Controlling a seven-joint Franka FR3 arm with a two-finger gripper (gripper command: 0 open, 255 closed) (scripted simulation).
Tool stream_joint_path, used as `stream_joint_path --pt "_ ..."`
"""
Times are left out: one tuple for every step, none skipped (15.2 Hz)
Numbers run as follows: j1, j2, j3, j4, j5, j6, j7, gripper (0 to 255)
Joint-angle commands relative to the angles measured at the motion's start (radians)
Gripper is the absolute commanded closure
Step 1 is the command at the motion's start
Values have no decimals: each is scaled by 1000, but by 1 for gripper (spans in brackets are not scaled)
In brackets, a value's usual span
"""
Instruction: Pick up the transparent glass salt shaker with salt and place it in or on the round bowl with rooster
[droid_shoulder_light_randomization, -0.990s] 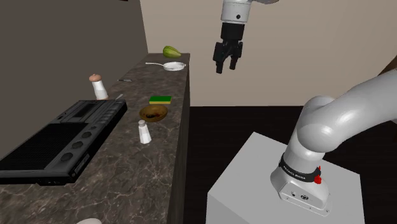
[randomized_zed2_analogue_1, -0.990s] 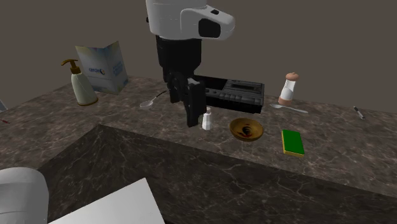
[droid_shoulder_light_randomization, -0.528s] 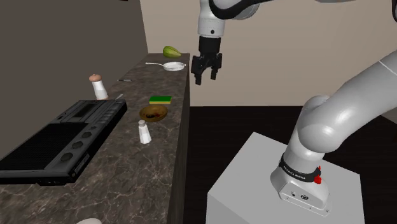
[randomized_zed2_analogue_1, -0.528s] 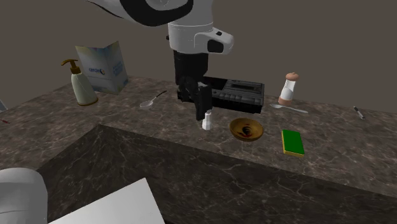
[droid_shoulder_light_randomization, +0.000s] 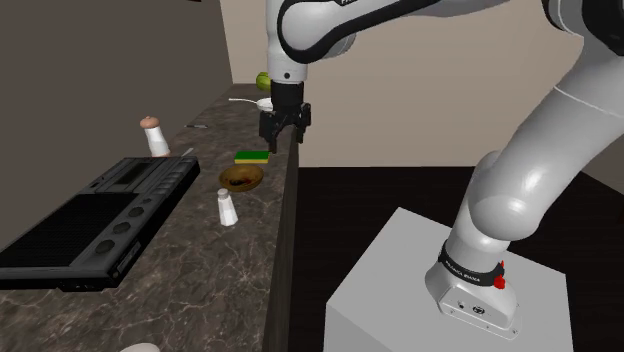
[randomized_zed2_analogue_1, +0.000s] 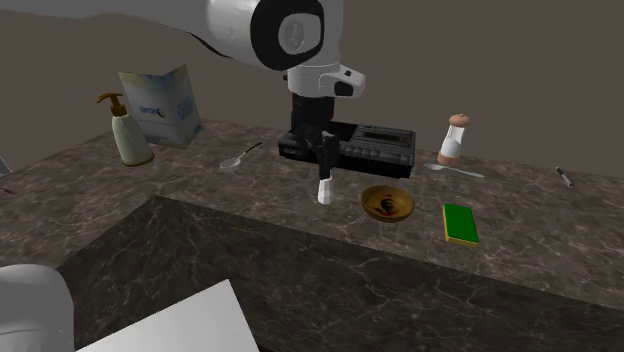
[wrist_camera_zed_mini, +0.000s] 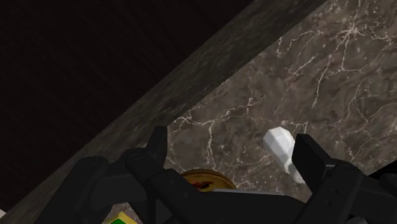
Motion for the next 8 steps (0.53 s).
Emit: stream_joint_path --pt "7 69 24 39 -10 31 33 0" --pt "11 104 34 61 -17 45 49 0" --pt "15 140 44 84 -26 58 65 0" --pt "19 177 53 108 -35 69 82 0" --pt "23 213 61 133 -46 80 98 0" --pt "28 250 69 160 -58 89 115 0" --pt "34 288 76 188 -70 97 132 0" --pt "40 326 82 218 -83 104 149 0"
